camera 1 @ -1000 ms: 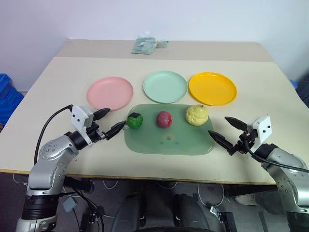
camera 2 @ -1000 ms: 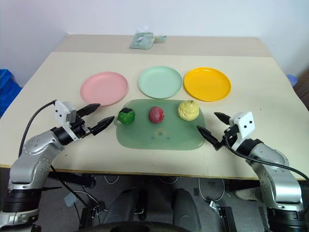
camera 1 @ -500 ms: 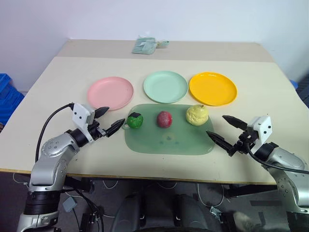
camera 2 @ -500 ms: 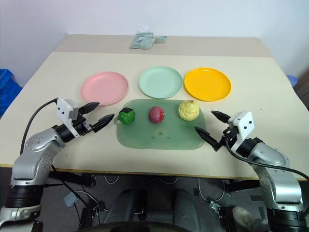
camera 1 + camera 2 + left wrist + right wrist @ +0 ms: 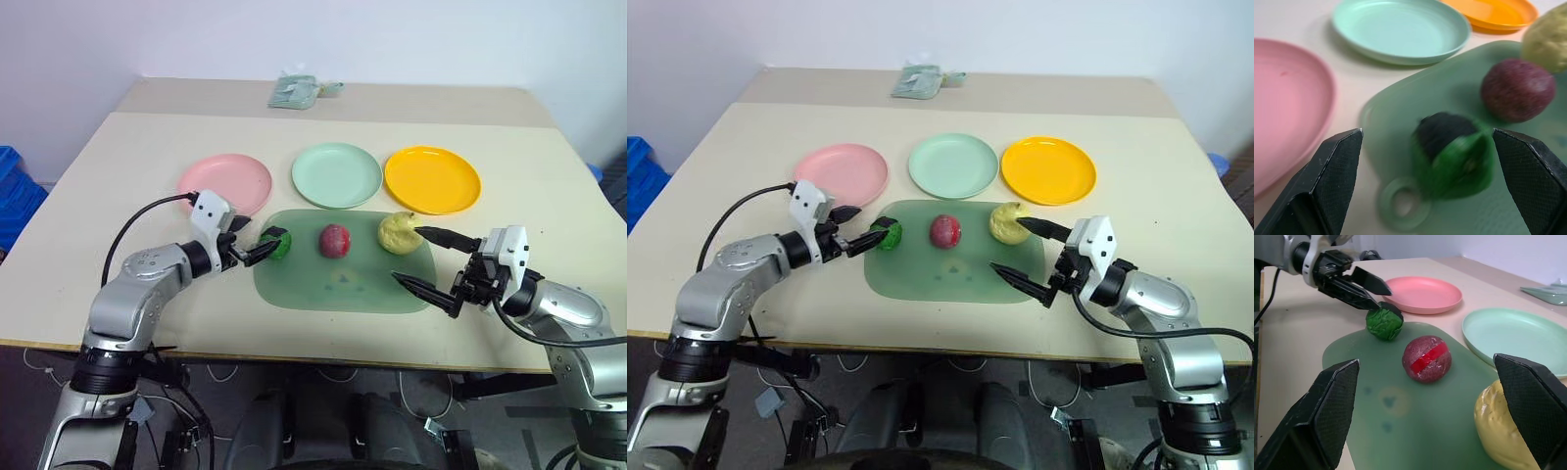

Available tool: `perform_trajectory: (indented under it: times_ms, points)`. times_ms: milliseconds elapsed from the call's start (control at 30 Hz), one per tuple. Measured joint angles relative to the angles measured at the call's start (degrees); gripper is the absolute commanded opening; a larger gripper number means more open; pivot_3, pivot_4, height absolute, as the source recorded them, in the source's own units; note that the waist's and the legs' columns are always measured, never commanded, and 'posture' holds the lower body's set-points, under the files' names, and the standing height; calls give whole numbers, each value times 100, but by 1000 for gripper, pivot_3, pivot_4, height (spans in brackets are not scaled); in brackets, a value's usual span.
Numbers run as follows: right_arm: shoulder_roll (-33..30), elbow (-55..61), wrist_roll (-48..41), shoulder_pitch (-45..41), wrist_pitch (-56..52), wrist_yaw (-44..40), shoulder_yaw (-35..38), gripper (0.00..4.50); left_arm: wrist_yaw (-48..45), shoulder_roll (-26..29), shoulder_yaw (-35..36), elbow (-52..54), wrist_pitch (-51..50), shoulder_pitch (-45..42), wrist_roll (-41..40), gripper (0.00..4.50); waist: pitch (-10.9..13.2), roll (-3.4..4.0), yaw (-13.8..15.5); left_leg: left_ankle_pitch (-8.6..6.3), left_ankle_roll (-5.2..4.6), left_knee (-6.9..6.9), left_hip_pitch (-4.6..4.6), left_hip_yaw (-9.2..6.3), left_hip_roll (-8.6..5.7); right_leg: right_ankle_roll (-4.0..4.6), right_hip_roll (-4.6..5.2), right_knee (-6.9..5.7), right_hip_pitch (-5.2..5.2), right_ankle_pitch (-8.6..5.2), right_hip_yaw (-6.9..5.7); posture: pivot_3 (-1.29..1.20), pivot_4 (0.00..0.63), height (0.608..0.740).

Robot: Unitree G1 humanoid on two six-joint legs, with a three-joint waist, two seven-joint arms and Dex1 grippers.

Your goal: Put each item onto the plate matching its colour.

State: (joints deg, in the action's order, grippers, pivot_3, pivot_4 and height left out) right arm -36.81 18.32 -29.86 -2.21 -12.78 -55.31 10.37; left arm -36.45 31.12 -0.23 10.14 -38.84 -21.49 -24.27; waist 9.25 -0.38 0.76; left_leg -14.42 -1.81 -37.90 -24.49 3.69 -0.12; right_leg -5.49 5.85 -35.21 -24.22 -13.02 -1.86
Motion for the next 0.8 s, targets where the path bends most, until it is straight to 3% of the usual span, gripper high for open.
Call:
perform_trajectory:
  times_ms: [533, 633, 733, 800]
  points:
    - [7, -24, 39, 336, 235, 53, 2, 4500, -165, -165, -766, -553, -293, -503, 364, 4330, 1, -1, -2, -1, 1, 2, 0, -2, 1, 1, 8, 1, -3, 0, 2, 0, 150, 740]
    - [7, -24, 42, 399, 286, 92, 5, 4500, -189, -253, -800, -650, -293, -569, 421, 3528, 1, -1, -2, -1, 1, 2, 0, -2, 1, 1, 10, 1, -3, 0, 3, 0, 150, 740]
    - [7, -24, 44, 478, 352, 109, 27, 4500, -193, -298, -799, -678, -296, -608, 465, 2087, 1, -1, 0, -1, 2, 2, -1, -2, 1, 1, 11, 1, -3, 0, 3, 0, 150, 740]
    - [7, -24, 45, 537, 391, 119, 34, 4500, -176, -340, -799, -692, -296, -642, 503, 2087, 1, -1, 5, -1, 2, 2, -1, -2, 0, 1, 13, 1, -3, 0, 3, 0, 150, 740]
